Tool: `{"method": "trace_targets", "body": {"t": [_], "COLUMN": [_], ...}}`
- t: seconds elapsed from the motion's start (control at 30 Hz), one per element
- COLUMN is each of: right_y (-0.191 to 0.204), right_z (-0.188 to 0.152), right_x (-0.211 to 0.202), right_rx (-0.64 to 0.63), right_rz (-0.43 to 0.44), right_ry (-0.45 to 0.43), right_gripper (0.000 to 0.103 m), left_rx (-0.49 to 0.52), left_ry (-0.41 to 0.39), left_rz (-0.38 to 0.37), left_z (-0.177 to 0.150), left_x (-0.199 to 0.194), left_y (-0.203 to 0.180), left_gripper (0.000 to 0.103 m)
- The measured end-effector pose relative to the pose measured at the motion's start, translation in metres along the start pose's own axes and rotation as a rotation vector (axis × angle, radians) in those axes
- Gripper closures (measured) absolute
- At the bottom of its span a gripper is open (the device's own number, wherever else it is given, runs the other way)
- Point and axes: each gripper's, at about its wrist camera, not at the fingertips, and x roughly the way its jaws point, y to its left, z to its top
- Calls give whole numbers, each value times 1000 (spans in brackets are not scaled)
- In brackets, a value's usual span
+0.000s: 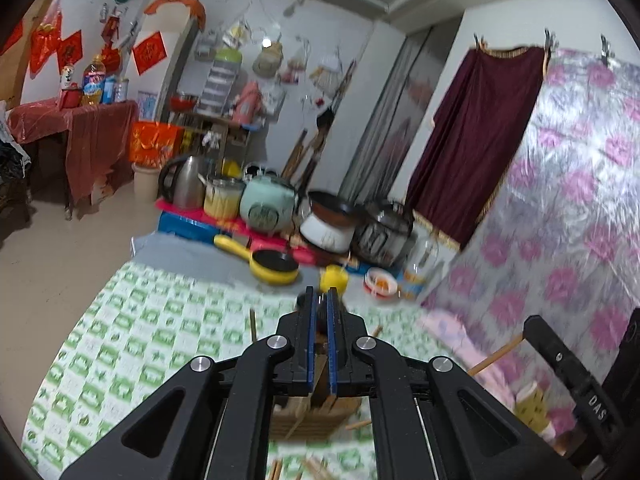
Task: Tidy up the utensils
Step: 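Lift both held chopsticks and carry them over the wooden holder, then lower the chopsticks into the holder and open both grippers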
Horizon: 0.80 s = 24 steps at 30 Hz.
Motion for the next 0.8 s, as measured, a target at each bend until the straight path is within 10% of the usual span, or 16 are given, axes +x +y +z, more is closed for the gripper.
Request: {"method": "trace_targets", "body": {"t": [0.33, 0.8], "right_y": [-16, -32], "right_z": [-22, -36], "right_x": [57, 87], "right_rx": [-6, 21], "right_rz": [-55, -73], "right_ry": [46, 95], "right_gripper": [97, 96], "left_rx": [-55, -6], "left_ry": [59, -58], "left_rz": [6, -75], "left_z": [-1, 13], "left_x": [59, 48], "left_y": [26, 6], "left_gripper": [97, 98]}}
